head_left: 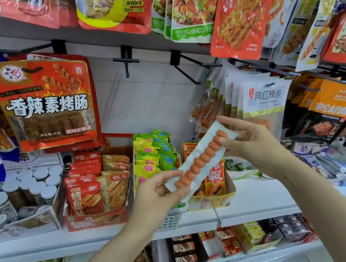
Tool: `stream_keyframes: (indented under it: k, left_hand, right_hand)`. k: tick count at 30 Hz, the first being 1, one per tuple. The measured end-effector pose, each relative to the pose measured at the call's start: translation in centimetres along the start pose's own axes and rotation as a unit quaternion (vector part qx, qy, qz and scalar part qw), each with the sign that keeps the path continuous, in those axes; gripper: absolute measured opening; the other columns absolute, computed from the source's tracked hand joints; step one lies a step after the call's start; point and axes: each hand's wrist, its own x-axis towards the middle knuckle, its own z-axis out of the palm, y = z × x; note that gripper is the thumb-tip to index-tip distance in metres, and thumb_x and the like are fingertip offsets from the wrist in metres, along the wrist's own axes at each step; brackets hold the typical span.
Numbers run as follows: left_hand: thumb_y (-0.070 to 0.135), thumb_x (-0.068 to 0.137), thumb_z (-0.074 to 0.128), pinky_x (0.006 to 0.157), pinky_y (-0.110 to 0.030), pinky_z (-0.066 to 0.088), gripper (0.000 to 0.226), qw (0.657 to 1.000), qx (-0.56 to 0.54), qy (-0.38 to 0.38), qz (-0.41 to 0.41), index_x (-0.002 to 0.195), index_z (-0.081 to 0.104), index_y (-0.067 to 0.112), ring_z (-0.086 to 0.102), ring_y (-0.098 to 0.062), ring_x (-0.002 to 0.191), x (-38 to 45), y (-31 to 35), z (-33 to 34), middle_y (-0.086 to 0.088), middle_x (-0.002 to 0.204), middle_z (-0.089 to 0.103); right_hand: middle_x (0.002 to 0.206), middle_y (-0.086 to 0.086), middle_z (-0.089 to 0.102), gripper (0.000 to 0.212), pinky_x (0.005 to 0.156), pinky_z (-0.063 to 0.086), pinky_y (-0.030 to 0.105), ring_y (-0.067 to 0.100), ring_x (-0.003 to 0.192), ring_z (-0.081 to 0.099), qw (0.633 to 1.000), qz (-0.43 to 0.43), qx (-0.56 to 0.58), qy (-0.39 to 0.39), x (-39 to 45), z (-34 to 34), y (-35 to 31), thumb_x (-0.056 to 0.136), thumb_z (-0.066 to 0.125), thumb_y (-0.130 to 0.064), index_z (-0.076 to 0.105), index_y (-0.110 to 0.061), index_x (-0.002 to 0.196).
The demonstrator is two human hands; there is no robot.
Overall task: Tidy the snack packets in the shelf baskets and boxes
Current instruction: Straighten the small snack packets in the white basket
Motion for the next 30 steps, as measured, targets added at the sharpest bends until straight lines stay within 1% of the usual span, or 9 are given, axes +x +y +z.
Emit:
stream_keyframes:
  k: [3, 7, 9, 11, 13, 17, 22, 25, 30]
  left_hand:
    - [0.001, 0.076, 0.079, 0.075, -0.018, 0.054, 0.037, 0.999, -0.003, -0.004, 0.033, 0.107, 0.07, 0.019, 0.07, -0.01, 0.096, 0.1, 0.0, -0.3, 0.006, 0.102, 0.075]
    - [0.022, 0.073, 0.08, 0.075, -0.024, 0.056, 0.055, 0.999, -0.048, -0.018, 0.008, 0.124, 0.058, 0.023, 0.071, -0.018, 0.101, 0.1, 0.2, -0.9, 0.001, 0.11, 0.073]
    - [0.04, 0.082, 0.068, 0.077, -0.031, 0.057, 0.053, 0.982, -0.155, -0.064, -0.089, 0.129, 0.059, 0.018, 0.069, -0.024, 0.105, 0.2, 0.7, -0.9, -0.008, 0.119, 0.07]
    - [0.057, 0.091, 0.048, 0.079, -0.04, 0.059, 0.06, 0.928, -0.276, -0.101, -0.229, 0.125, 0.066, 0.01, 0.067, -0.032, 0.106, 0.2, 1.5, -0.8, -0.019, 0.124, 0.066]
    - [0.048, 0.095, 0.049, 0.075, -0.038, 0.061, 0.053, 0.888, -0.342, -0.107, -0.287, 0.116, 0.07, 0.004, 0.07, -0.033, 0.096, 0.4, 1.7, -1.1, -0.025, 0.12, 0.066]
    - [0.005, 0.08, 0.066, 0.068, -0.024, 0.059, 0.029, 0.902, -0.36, -0.096, -0.219, 0.109, 0.074, 0.002, 0.071, -0.02, 0.086, 0.7, 1.2, -1.5, -0.017, 0.107, 0.07]
    - [0.003, 0.084, 0.068, 0.062, -0.015, 0.052, 0.033, 0.982, -0.156, -0.01, -0.104, 0.114, 0.067, 0.016, 0.071, -0.007, 0.085, 0.9, 0.4, -1.1, 0.0, 0.105, 0.075]
    - [0.008, 0.083, 0.073, 0.063, -0.014, 0.05, 0.032, 0.995, -0.085, 0.014, -0.051, 0.113, 0.066, 0.019, 0.071, -0.011, 0.091, 1.0, 0.4, -1.0, 0.003, 0.113, 0.073]
    - [0.006, 0.082, 0.076, 0.071, -0.019, 0.055, 0.046, 0.999, 0.02, -0.01, 0.034, 0.118, 0.059, 0.03, 0.07, -0.009, 0.096, 2.3, 0.3, -1.2, 0.01, 0.11, 0.07]
  right_hand:
    - [0.096, 0.014, 0.075, 0.065, 0.088, 0.057, 0.042, 0.026, 0.096, 0.072, 1.0, 0.002, -0.003, 0.016, 0.3, 0.4, -0.3, 0.078, 0.073, -0.014, 0.05, -0.019, 0.139]
    - [0.094, 0.014, 0.075, 0.048, 0.092, 0.055, 0.043, 0.026, 0.095, 0.072, 1.0, 0.017, -0.019, 0.001, 0.3, 0.4, -0.3, 0.074, 0.075, -0.022, 0.064, -0.009, 0.119]
    - [0.096, 0.016, 0.074, 0.039, 0.092, 0.056, 0.041, 0.028, 0.097, 0.071, 1.0, 0.004, 0.014, -0.015, 0.2, 0.3, -0.3, 0.076, 0.074, -0.018, 0.068, -0.011, 0.113]
    - [0.106, 0.02, 0.071, 0.031, 0.093, 0.055, 0.04, 0.031, 0.102, 0.069, 0.997, -0.013, 0.063, -0.038, 0.0, 0.3, -0.3, 0.077, 0.073, -0.014, 0.07, -0.012, 0.108]
    - [0.116, 0.024, 0.066, 0.025, 0.096, 0.053, 0.04, 0.034, 0.108, 0.066, 0.994, -0.031, 0.087, -0.059, -0.1, 0.3, -0.3, 0.079, 0.071, -0.01, 0.07, -0.012, 0.104]
    - [0.121, 0.019, 0.066, 0.028, 0.087, 0.057, 0.034, 0.033, 0.11, 0.066, 0.991, -0.031, 0.109, -0.076, -0.2, 0.1, -0.5, 0.082, 0.066, -0.002, 0.072, -0.013, 0.107]
    - [0.115, 0.021, 0.069, 0.031, 0.076, 0.059, 0.03, 0.033, 0.105, 0.069, 0.982, 0.037, 0.167, -0.074, -0.3, 0.0, -1.4, 0.103, 0.041, -0.01, 0.057, -0.013, 0.129]
    - [0.108, 0.017, 0.072, 0.035, 0.076, 0.058, 0.026, 0.029, 0.101, 0.071, 0.993, 0.041, 0.089, -0.061, -0.4, 0.1, -1.8, 0.095, 0.057, -0.03, 0.06, -0.01, 0.124]
    - [0.083, 0.002, 0.077, 0.027, 0.063, 0.058, 0.02, 0.016, 0.077, 0.075, 0.997, -0.016, -0.057, 0.047, -0.3, 0.3, -1.7, 0.074, 0.074, -0.024, 0.069, -0.02, 0.1]
